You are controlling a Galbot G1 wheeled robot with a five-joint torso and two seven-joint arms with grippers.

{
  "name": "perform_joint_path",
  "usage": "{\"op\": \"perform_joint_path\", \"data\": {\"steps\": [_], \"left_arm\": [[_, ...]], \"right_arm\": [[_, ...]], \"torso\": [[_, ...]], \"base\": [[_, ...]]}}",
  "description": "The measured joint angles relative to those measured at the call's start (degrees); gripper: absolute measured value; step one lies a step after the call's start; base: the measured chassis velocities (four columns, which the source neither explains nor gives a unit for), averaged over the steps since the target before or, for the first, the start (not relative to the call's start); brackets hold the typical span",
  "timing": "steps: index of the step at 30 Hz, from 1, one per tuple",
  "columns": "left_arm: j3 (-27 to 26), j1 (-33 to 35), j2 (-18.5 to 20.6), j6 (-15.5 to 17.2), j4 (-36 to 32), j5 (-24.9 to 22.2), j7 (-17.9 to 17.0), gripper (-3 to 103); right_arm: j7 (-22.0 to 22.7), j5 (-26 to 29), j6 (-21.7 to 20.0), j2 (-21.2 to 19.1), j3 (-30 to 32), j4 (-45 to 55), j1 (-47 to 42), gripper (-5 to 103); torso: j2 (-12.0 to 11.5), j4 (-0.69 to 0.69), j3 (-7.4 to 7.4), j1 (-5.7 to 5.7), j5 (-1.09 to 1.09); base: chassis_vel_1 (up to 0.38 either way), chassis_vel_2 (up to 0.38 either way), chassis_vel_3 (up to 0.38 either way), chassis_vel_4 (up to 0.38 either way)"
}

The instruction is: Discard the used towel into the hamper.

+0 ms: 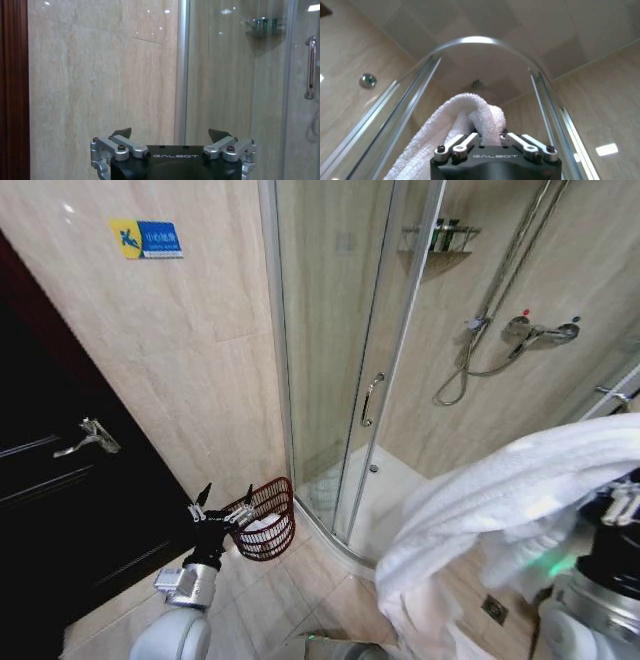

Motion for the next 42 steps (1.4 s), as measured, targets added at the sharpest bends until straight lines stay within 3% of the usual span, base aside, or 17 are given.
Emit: {"op": "perform_joint_path", "data": {"steps": [5, 9, 16, 19, 24, 42], "left_arm": [[0.0, 0.0, 0.0, 0.0, 0.0, 0.0, 0.0, 100], [0.0, 0.0, 0.0, 0.0, 0.0, 0.0, 0.0, 100], [0.0, 0.0, 0.0, 0.0, 0.0, 0.0, 0.0, 100], [0.0, 0.0, 0.0, 0.0, 0.0, 0.0, 0.0, 100], [0.0, 0.0, 0.0, 0.0, 0.0, 0.0, 0.0, 100], [0.0, 0.0, 0.0, 0.0, 0.0, 0.0, 0.0, 100]], "right_arm": [[5.7, 0.8, -4.5, -2.2, 0.7, 4.0, 1.2, 12], [7.4, 2.1, -6.9, -4.7, 1.9, 5.1, 2.8, 12], [10.3, 7.9, -13.4, -12.0, 7.7, 4.8, 6.6, 12], [11.7, 11.0, -16.6, -16.9, 11.7, 2.5, 8.9, 12], [12.7, 13.3, -18.3, -21.1, 14.2, 0.1, 11.2, 12], [12.3, 19.1, -20.5, -20.8, 18.5, 4.8, 8.3, 12]], "torso": [[0.0, 0.0, 0.0, 0.0, 0.01], [0.0, 0.01, 0.0, 0.0, 0.0], [0.0, 0.0, 0.0, 0.0, 0.0], [0.0, 0.01, 0.0, 0.0, 0.02], [0.0, 0.01, 0.0, 0.0, 0.01], [0.0, 0.0, 0.0, 0.0, 0.0]], "base": [[0.0, 0.0, 0.0, 0.0], [0.0, 0.0, 0.0, 0.0], [0.0, 0.0, 0.0, 0.0], [0.0, 0.0, 0.0, 0.0], [0.0, 0.0, 0.0, 0.0], [0.0, 0.0, 0.0, 0.0]]}}
